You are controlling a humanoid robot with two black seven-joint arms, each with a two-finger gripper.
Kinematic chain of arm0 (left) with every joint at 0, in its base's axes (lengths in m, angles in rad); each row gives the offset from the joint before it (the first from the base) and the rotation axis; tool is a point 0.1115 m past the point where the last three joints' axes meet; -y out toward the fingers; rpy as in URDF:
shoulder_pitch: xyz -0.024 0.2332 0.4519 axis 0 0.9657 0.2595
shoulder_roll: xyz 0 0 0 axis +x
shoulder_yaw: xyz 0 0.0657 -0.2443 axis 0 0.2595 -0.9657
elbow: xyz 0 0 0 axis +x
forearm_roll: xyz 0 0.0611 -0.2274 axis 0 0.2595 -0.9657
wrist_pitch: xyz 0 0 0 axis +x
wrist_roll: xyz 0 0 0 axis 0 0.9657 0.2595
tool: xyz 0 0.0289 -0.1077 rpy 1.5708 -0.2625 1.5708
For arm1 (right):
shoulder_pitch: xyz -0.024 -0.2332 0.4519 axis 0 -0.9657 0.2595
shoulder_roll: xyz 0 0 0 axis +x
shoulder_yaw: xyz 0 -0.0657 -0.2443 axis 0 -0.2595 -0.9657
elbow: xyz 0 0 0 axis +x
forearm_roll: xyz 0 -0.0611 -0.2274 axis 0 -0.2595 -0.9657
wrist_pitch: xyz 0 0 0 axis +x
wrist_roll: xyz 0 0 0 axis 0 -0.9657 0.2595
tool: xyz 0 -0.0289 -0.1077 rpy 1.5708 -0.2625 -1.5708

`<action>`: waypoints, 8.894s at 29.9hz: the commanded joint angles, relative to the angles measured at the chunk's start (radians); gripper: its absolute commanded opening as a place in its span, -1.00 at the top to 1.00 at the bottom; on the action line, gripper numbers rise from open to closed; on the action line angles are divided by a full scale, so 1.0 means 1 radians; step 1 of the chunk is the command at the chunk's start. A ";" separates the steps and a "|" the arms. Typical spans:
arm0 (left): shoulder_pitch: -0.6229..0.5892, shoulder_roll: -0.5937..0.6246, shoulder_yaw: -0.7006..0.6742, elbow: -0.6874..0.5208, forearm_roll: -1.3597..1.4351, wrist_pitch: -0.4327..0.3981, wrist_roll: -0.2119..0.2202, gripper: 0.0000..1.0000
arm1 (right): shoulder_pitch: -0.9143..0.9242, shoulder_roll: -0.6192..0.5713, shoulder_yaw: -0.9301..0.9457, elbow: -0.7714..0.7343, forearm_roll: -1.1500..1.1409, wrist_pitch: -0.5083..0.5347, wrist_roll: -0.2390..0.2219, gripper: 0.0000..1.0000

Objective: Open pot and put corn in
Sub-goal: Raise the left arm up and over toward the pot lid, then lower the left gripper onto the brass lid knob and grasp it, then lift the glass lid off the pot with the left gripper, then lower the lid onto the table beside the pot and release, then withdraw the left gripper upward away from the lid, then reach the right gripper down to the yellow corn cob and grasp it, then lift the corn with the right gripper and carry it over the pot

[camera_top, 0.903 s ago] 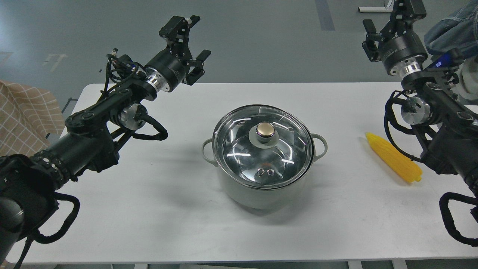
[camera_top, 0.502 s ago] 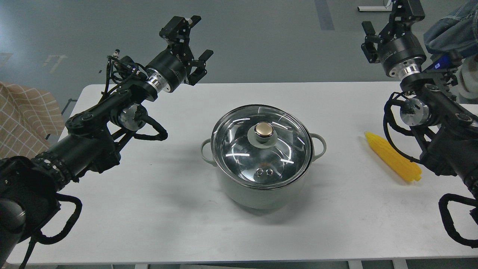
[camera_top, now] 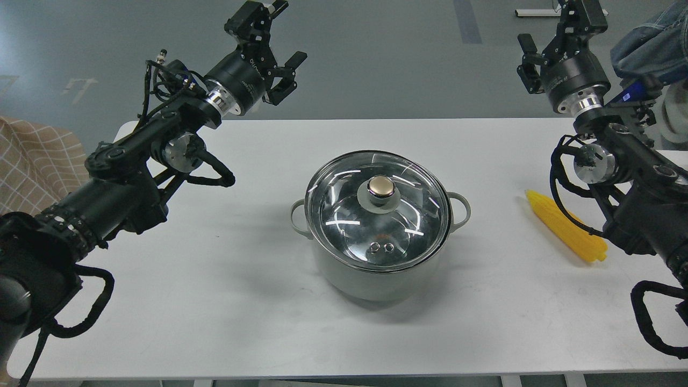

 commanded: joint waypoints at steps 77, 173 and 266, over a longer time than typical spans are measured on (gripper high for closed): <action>0.075 0.116 0.261 -0.532 1.824 0.275 -0.140 0.96 | -0.065 -0.027 0.000 0.034 -0.002 -0.001 0.000 -0.99; 0.028 0.555 0.232 -0.291 0.402 0.339 -0.140 -0.60 | 0.012 -0.182 -0.298 0.046 -0.240 -0.003 0.000 -0.99; 0.001 0.349 0.143 -0.293 0.019 -0.024 -0.140 -0.88 | 0.678 -0.021 -1.341 0.588 -0.957 -0.001 0.000 1.00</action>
